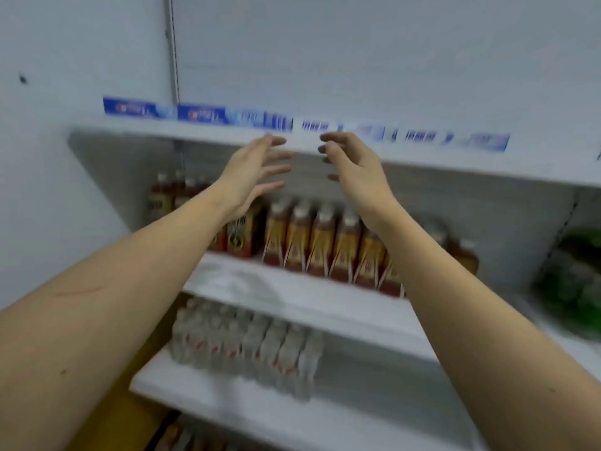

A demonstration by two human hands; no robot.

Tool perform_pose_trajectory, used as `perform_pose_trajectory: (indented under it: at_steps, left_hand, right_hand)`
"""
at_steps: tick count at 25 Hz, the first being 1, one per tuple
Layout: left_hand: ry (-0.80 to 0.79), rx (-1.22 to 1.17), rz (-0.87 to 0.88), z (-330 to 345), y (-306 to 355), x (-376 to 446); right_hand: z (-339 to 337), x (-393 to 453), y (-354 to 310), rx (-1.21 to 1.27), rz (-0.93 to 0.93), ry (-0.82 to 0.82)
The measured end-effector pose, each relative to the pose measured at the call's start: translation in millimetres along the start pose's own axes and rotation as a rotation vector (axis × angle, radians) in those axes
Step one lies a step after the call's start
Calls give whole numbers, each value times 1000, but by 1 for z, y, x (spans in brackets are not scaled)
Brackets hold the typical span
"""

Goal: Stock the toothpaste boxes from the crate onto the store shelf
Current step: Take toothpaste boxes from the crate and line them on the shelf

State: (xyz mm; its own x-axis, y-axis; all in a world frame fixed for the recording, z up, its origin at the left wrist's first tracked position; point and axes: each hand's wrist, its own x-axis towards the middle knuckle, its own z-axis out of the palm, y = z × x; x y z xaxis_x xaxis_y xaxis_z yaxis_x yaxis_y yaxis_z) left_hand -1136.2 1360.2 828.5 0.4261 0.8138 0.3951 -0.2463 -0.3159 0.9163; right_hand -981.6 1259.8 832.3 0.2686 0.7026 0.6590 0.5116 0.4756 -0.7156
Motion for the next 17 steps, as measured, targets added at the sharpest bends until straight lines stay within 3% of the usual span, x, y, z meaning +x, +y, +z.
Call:
perform_pose_trajectory:
  at_steps: [6, 11, 17]
  left_hand:
    - [23, 86, -336, -22, -149, -90]
    - [98, 144, -583, -27, -249, -153]
    - [159, 195, -947, -10, -366, -242]
  right_hand:
    - [70, -124, 101, 121, 420, -214]
    - [101, -204, 187, 229, 749, -195]
    - [116, -329, 277, 267, 1069, -298]
